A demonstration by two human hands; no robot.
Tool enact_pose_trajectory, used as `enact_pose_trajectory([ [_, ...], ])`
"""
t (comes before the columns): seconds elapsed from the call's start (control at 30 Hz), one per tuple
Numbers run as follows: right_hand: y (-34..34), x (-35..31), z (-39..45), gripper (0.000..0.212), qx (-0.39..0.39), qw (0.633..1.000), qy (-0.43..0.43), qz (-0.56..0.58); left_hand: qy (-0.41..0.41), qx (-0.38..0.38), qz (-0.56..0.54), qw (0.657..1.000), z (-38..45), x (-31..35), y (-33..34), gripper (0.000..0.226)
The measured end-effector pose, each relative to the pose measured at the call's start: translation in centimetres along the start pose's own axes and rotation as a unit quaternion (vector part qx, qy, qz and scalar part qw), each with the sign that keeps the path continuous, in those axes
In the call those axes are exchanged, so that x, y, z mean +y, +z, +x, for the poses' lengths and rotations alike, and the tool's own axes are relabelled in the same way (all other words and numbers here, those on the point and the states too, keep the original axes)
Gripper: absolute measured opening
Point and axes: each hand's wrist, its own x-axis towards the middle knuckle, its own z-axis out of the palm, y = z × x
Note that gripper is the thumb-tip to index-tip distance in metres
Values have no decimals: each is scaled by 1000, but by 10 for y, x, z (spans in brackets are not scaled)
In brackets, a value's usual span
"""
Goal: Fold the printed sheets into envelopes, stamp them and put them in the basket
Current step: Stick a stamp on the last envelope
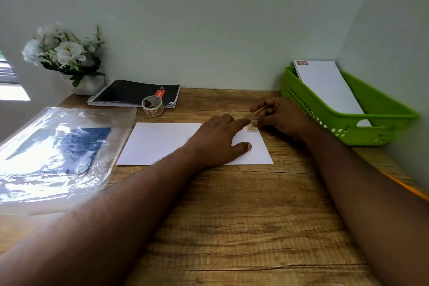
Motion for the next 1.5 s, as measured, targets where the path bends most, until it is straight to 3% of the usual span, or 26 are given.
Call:
enact_pose_trajectory([
  [0.33,1,2,2,26,8,1000,4,-2,-4,-12,18,1000,3,-1,3,65],
  [0.43,4,0,2,25,29,998,1,61,-32,26,-88,995,2,-1,1,63],
  [0.53,13,-11,2,27,76,983,-24,168,-96,132,-265,950,1,-4,-7,46],
  [0.67,34,-23,3,25,93,958,-47,266,-144,203,-383,890,-1,-5,-12,36],
  [0.87,47,-25,0,23,82,968,-59,230,-194,243,-478,822,0,-7,-16,20],
  [1.0,49,-27,-2,26,78,960,-64,263,-205,245,-494,809,0,-3,-15,40],
  [1.17,51,-29,-2,24,63,960,-70,265,-221,259,-468,815,0,-8,-16,20],
  [1.33,50,-29,-2,31,25,980,-59,188,-204,276,-449,825,-1,-12,-18,17],
  [1.5,38,-28,0,32,3,989,-19,147,-96,265,-200,939,-1,-16,-19,16],
])
